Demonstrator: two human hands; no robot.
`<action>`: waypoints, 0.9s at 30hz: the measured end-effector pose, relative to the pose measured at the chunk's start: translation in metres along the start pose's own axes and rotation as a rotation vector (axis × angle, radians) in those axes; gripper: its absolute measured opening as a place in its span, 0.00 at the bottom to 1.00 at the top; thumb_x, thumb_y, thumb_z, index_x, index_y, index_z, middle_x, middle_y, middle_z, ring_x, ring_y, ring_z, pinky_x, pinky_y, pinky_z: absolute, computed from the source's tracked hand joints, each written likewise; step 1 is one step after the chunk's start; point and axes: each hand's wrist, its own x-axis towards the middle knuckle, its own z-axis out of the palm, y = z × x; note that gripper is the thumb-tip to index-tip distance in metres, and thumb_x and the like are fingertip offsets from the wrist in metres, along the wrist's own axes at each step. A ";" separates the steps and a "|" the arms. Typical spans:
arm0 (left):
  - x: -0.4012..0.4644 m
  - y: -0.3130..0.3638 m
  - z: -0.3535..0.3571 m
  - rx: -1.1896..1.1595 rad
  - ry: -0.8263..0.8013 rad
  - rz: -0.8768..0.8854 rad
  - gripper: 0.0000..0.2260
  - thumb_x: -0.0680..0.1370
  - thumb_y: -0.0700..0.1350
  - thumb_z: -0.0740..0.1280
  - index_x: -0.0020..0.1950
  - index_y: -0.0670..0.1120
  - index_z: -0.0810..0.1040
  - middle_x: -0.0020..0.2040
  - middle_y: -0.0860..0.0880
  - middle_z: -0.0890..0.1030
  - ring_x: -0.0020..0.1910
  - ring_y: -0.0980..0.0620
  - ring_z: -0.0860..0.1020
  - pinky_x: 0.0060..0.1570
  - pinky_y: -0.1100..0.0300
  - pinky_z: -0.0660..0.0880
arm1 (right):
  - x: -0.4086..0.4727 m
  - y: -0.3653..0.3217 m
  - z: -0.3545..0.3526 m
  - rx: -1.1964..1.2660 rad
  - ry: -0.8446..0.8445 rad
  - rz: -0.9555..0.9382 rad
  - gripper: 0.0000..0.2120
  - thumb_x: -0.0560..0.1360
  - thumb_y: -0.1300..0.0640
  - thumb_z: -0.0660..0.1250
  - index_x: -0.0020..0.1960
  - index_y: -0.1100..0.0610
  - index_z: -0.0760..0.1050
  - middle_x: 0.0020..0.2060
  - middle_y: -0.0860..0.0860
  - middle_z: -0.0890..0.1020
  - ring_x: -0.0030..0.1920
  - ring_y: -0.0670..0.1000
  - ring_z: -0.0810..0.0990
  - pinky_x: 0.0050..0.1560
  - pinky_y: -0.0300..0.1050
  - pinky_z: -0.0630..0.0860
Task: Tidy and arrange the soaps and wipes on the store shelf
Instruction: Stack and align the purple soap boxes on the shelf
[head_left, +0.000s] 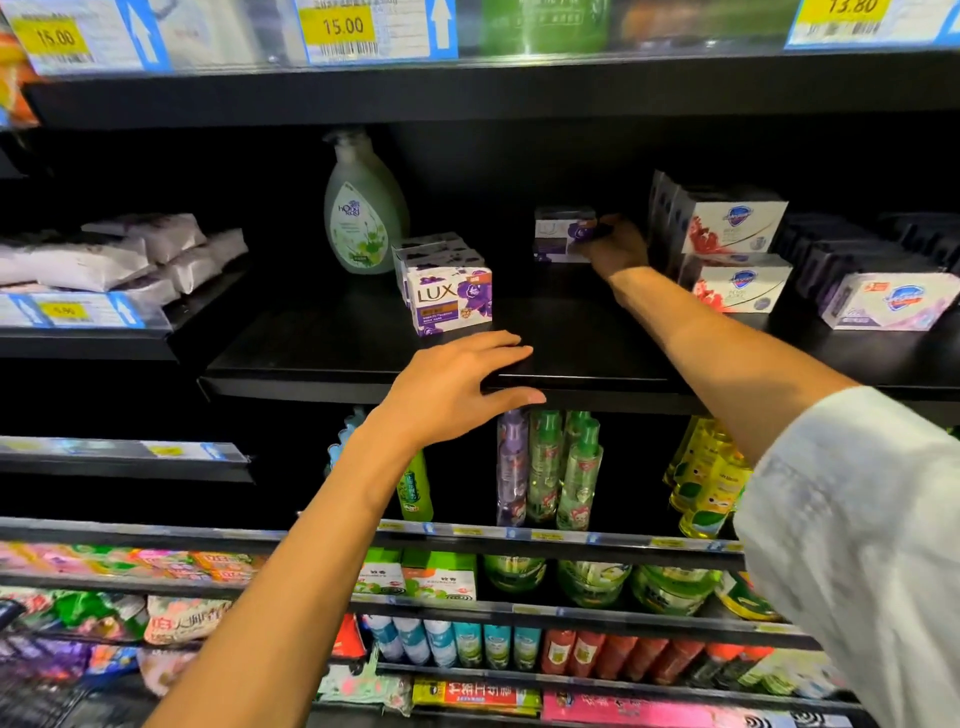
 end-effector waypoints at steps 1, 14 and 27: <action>0.000 0.000 0.000 -0.006 0.003 -0.003 0.31 0.78 0.71 0.62 0.78 0.59 0.71 0.79 0.60 0.68 0.78 0.57 0.65 0.69 0.51 0.71 | 0.002 -0.001 0.005 0.030 -0.003 0.001 0.26 0.75 0.58 0.76 0.72 0.57 0.74 0.69 0.56 0.79 0.70 0.57 0.76 0.68 0.46 0.73; 0.002 0.007 -0.003 0.005 -0.051 -0.064 0.31 0.78 0.72 0.59 0.79 0.61 0.69 0.79 0.62 0.66 0.78 0.59 0.63 0.69 0.50 0.69 | 0.010 -0.010 0.014 -0.080 0.055 0.043 0.27 0.71 0.56 0.78 0.69 0.58 0.79 0.66 0.55 0.82 0.66 0.56 0.80 0.56 0.41 0.75; 0.002 0.005 -0.004 -0.051 -0.049 -0.063 0.31 0.76 0.73 0.62 0.77 0.62 0.71 0.78 0.62 0.68 0.77 0.57 0.67 0.70 0.48 0.71 | -0.010 -0.007 -0.005 -0.067 0.021 0.019 0.25 0.70 0.50 0.81 0.62 0.59 0.81 0.62 0.54 0.84 0.64 0.55 0.81 0.61 0.45 0.78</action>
